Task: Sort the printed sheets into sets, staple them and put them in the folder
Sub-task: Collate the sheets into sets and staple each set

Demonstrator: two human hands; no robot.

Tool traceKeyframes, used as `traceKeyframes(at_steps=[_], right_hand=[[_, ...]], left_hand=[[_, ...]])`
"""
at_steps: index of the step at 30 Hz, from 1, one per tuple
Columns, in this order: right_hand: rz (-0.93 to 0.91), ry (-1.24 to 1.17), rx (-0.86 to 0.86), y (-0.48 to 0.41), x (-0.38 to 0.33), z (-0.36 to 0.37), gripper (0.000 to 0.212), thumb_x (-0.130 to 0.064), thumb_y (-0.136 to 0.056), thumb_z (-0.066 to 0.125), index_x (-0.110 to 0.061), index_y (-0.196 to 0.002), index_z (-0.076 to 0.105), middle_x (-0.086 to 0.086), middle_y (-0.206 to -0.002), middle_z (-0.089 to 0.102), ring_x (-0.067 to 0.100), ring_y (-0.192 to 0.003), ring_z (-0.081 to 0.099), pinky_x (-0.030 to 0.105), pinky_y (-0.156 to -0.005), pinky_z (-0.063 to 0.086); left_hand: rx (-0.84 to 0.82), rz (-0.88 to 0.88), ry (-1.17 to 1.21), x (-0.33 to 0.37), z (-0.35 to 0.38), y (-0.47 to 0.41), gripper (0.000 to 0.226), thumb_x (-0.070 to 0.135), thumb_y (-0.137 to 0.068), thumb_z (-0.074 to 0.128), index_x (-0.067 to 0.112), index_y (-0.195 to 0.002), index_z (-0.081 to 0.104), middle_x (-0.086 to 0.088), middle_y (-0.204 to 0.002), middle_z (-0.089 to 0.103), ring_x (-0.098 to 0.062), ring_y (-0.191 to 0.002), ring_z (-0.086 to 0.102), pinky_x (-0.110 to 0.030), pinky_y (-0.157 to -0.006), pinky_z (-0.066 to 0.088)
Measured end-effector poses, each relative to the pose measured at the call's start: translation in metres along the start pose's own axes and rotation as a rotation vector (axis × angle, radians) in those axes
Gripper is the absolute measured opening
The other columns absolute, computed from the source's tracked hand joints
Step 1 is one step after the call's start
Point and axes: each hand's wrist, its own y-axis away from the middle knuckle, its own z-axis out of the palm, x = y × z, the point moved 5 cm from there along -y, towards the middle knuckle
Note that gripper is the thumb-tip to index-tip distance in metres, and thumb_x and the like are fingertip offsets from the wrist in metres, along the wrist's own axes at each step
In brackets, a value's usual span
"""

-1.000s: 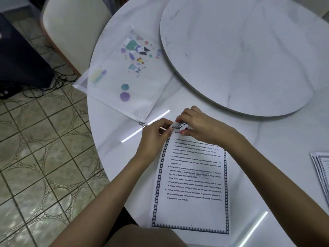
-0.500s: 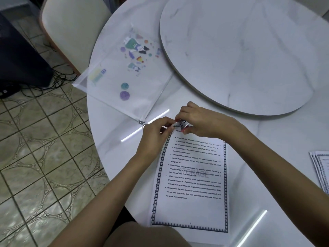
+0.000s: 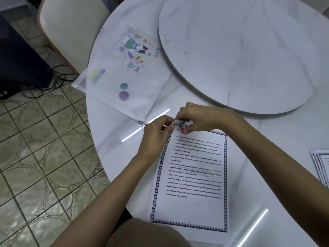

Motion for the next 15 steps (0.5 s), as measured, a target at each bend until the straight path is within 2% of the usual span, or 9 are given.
traceKeyframes(at_steps=[7, 11, 15], right_hand=[[-0.002, 0.003, 0.031, -0.0043, -0.0044, 0.004, 0.031, -0.03, -0.087, 0.06, -0.015, -0.113, 0.053, -0.004, -0.1, 0.046, 0.006, -0.096, 0.027, 0.03, -0.087, 0.036], [-0.008, 0.018, 0.067, -0.0068, -0.006, 0.0058, 0.033, -0.03, -0.083, 0.066, -0.013, -0.108, 0.055, -0.004, -0.096, 0.047, 0.008, -0.092, 0.029, 0.029, -0.083, 0.036], [-0.034, 0.107, 0.098, -0.006, -0.0083, 0.006, 0.032, -0.033, -0.084, 0.064, -0.013, -0.108, 0.056, -0.004, -0.094, 0.049, 0.013, -0.093, 0.036, 0.027, -0.078, 0.032]], left_hand=[[0.018, -0.023, -0.015, -0.0064, 0.0001, -0.0009, 0.012, 0.015, -0.09, 0.058, 0.027, -0.086, 0.056, 0.015, -0.079, 0.063, -0.001, -0.074, 0.059, -0.005, -0.063, 0.042], [0.019, -0.019, -0.015, -0.0062, -0.0009, -0.0011, 0.02, 0.014, -0.089, 0.058, 0.032, -0.08, 0.054, 0.012, -0.078, 0.064, -0.003, -0.073, 0.059, -0.006, -0.062, 0.042], [0.054, -0.01, -0.001, -0.0071, -0.0007, -0.0007, 0.009, 0.013, -0.087, 0.061, 0.021, -0.085, 0.06, 0.012, -0.085, 0.06, -0.003, -0.071, 0.058, -0.005, -0.062, 0.04]])
